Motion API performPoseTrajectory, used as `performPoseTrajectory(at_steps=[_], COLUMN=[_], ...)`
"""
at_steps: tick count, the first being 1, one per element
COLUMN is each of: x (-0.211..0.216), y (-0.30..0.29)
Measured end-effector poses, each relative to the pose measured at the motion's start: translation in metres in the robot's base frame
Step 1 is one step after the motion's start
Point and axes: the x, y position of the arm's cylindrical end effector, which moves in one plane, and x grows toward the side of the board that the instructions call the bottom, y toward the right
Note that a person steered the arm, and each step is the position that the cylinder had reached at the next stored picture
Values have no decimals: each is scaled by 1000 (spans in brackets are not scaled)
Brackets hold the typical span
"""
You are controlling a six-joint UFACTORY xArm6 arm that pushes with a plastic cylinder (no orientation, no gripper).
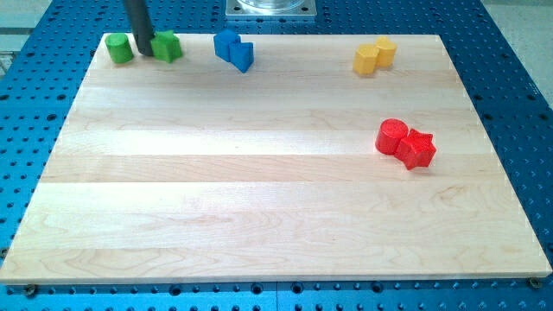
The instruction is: Move the blue blocks and the green star towards the center of the board
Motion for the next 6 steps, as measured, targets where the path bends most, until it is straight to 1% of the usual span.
performPoseTrajectory(at_steps=[2, 3, 4, 6], x=[-48, -27, 10, -41], y=[-15, 25, 34, 58])
